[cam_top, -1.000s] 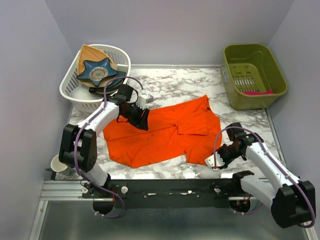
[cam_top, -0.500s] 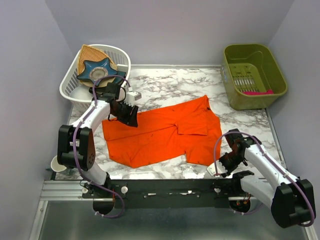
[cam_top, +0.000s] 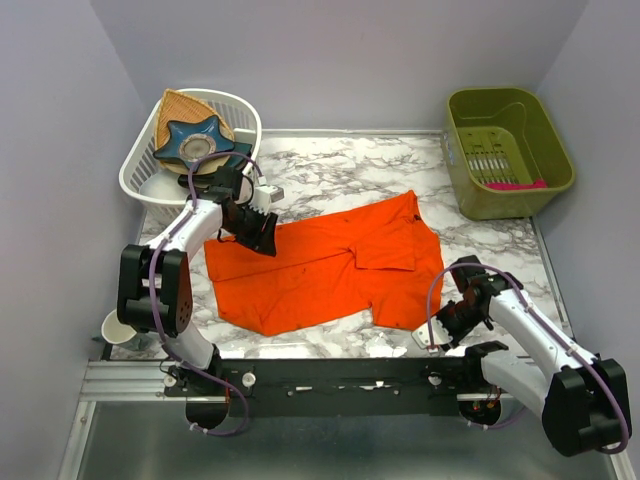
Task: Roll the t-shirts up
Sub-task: Fold the T-shirt at the center of the board.
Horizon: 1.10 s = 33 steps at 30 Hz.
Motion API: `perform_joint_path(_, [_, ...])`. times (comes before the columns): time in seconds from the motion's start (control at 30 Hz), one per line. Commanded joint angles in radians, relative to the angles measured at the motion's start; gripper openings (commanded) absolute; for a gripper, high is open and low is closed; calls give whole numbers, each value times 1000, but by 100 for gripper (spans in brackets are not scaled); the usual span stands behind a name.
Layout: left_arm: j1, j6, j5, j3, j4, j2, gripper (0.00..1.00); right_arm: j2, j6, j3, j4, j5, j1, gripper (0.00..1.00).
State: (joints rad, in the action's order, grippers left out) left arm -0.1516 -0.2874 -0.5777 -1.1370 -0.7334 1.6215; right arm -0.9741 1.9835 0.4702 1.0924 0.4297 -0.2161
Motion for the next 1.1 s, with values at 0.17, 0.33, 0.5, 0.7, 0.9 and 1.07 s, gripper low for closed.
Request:
perform_joint_path(0.17, [6, 5, -25, -27, 3, 37, 53, 41, 276, -50, -68, 52, 1, 41])
perform_joint_path(0.33, [4, 8, -28, -27, 6, 52, 53, 12, 314, -41, -55, 34, 0, 35])
perform_joint_path(0.5, [6, 10, -31, -36, 8, 69, 53, -14, 362, -35, -42, 30, -3, 29])
perform_joint_path(0.7, [12, -45, -34, -49, -32, 52, 54, -38, 287, 28, -17, 53, -9, 3])
perform_joint_path(0.9, [24, -208, -102, 17, -153, 3, 57, 57, -101, 145, 4, 109, -9, 1])
perform_joint_path(1.07, [21, -279, -137, 71, -207, -11, 62, 121, -350, 140, -45, 72, -12, 1])
